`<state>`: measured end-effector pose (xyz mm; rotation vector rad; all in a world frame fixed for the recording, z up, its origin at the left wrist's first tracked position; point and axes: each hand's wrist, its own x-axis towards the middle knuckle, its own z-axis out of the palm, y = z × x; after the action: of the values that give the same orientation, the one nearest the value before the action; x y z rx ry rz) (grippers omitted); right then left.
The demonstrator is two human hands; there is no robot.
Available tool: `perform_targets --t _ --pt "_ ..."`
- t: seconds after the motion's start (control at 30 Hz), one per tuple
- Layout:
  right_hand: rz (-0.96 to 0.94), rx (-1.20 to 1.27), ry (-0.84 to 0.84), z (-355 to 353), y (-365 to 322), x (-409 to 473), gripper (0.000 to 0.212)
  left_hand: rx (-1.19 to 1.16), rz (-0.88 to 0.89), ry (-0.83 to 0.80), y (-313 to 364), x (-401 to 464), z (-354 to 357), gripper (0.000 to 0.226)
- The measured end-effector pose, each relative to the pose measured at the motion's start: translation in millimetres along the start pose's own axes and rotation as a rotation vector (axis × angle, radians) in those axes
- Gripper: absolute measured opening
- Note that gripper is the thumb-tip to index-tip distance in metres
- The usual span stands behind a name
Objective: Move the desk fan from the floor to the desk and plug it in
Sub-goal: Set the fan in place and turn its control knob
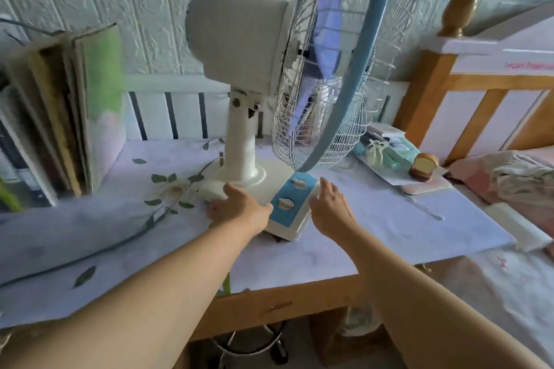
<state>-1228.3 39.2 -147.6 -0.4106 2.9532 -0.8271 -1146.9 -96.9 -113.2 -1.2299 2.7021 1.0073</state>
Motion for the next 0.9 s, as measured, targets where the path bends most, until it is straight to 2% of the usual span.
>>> perform_targets --t 0.2,0.43,0.9 --pt "0.058 0.219 0.037 19.4 9.1 37.9 0.033 0.015 0.034 0.105 -8.2 14.8 23.6 0.071" --pt "0.072 0.256 0.110 27.6 5.7 41.7 0.030 -0.003 0.046 0.079 -9.6 23.3 28.9 0.077" --pt "0.152 0.193 0.160 43.7 -26.2 32.6 0.029 -0.114 0.119 0.100 -23.8 51.8 5.2 0.050"
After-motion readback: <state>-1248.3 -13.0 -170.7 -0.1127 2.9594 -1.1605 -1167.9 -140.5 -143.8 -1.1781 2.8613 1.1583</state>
